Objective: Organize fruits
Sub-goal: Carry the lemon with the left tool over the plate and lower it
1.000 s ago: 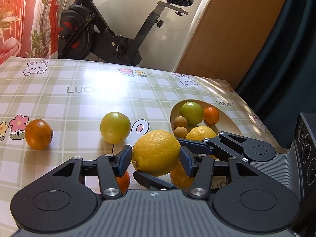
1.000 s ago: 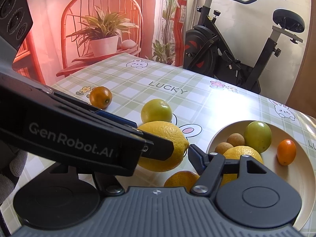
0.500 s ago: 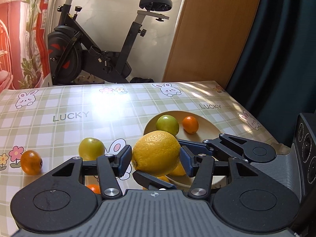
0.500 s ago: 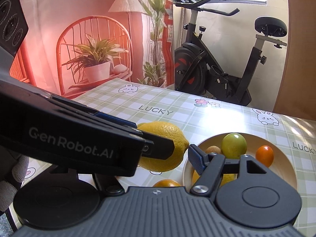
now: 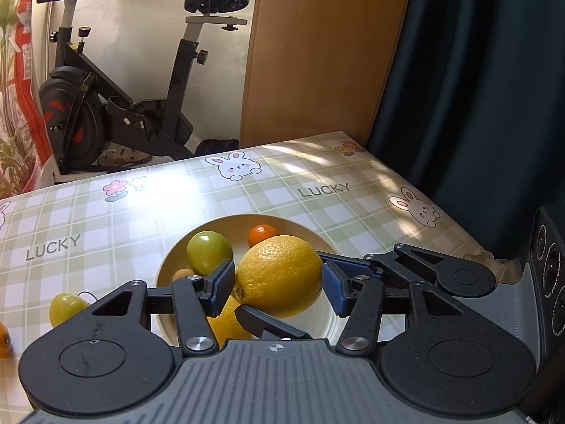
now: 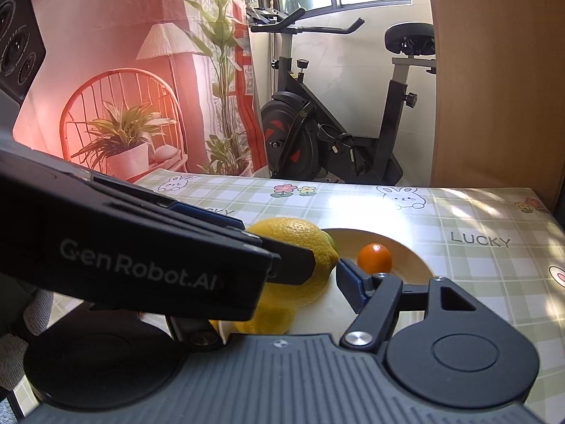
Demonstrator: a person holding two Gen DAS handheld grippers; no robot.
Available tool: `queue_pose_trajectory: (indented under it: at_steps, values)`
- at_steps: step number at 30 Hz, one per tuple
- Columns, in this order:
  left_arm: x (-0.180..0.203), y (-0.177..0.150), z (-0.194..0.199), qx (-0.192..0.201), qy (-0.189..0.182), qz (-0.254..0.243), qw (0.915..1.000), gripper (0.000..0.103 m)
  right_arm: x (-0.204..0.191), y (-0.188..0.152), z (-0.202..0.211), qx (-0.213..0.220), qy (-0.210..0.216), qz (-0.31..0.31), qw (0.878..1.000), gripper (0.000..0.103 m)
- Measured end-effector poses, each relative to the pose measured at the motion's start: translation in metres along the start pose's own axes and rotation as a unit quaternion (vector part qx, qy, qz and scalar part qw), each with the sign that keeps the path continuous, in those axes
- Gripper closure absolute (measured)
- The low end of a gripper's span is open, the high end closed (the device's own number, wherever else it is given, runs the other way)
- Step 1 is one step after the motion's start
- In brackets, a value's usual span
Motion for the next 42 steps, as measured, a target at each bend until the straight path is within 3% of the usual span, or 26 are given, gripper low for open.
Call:
queue_pose_trajectory:
  at_steps: [5, 14, 23, 42]
  values:
    - [0.013, 0.004, -0.024, -0.013, -0.004, -0.009, 0.9999, 0.046, 0.031, -0.003, 0.000, -0.003, -0.015, -0.016, 1.000, 0.033]
    - [-0.001, 0.001, -0.058, -0.041, 0.003, 0.006, 0.9991, 0.045, 0.061, -0.014, -0.025, -0.029, -0.014, -0.031, 0.999, 0.033]
    - [-0.013, 0.002, -0.074, -0.048, 0.014, 0.016, 0.9986, 0.044, 0.067, -0.020, -0.048, -0.048, -0.010, -0.030, 0.998, 0.034]
    - [-0.023, 0.010, -0.089, -0.035, 0.032, 0.026, 0.9985, 0.042, 0.065, -0.010, -0.072, -0.045, -0.015, -0.032, 0.998, 0.033]
Point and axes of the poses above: each gripper's, at about its wrist camera, not at the fingertips, and z roughly against the way its jaws point, x to its right, y to its top, the point moved 5 cm from there along -z, roughly the way its jaws point, and after that the axes turned 3 degrees about x, right-handed, at the moved point
